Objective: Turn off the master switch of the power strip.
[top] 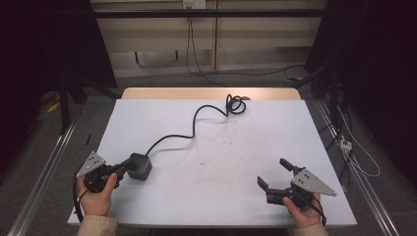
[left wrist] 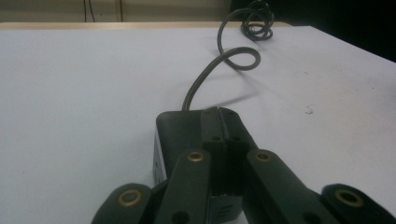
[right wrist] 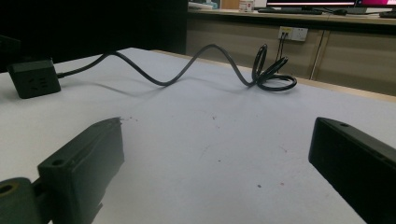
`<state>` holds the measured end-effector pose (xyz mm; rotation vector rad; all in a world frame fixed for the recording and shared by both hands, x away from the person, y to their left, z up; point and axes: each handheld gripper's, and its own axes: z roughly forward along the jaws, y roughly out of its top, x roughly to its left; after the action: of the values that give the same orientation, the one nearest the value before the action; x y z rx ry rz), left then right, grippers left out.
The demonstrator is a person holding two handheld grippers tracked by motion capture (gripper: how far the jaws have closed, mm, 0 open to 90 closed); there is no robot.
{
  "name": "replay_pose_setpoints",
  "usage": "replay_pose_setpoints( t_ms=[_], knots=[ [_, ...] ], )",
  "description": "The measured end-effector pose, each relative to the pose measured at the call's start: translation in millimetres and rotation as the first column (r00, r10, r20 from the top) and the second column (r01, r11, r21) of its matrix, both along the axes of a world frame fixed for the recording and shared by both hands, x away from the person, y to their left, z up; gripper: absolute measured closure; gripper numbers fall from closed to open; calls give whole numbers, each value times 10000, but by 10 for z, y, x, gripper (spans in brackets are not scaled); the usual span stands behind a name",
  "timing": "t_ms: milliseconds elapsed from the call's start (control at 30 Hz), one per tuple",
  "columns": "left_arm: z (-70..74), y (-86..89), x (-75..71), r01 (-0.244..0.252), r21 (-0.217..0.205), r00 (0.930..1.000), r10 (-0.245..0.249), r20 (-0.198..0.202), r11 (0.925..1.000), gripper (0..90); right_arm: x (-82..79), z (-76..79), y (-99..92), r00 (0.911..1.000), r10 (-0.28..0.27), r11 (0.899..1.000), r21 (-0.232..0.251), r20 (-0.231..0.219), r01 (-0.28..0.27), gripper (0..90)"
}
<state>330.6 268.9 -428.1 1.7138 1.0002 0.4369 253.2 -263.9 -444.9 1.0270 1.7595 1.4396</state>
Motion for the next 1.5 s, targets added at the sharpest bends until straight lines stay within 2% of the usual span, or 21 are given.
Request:
replay_pose_setpoints(
  t_ms=[533,867,1067,1500],
  knots=[
    [28,-39,19,280,-589,9995,-272,140,9979,852,4,-3,13,10000,52,10000,-2,-32,-52,30],
    [28,-49,37,364,-918,9992,-346,204,9951,765,6,-1,17,10000,68,10000,15,-33,-68,30],
    [27,-48,46,365,-995,9992,-346,205,9944,714,7,-2,13,10000,70,10000,0,-28,-70,30],
    [32,-74,52,313,-1065,9990,-277,357,9938,671,6,-4,17,10000,69,10000,17,-30,-69,30]
  ],
)
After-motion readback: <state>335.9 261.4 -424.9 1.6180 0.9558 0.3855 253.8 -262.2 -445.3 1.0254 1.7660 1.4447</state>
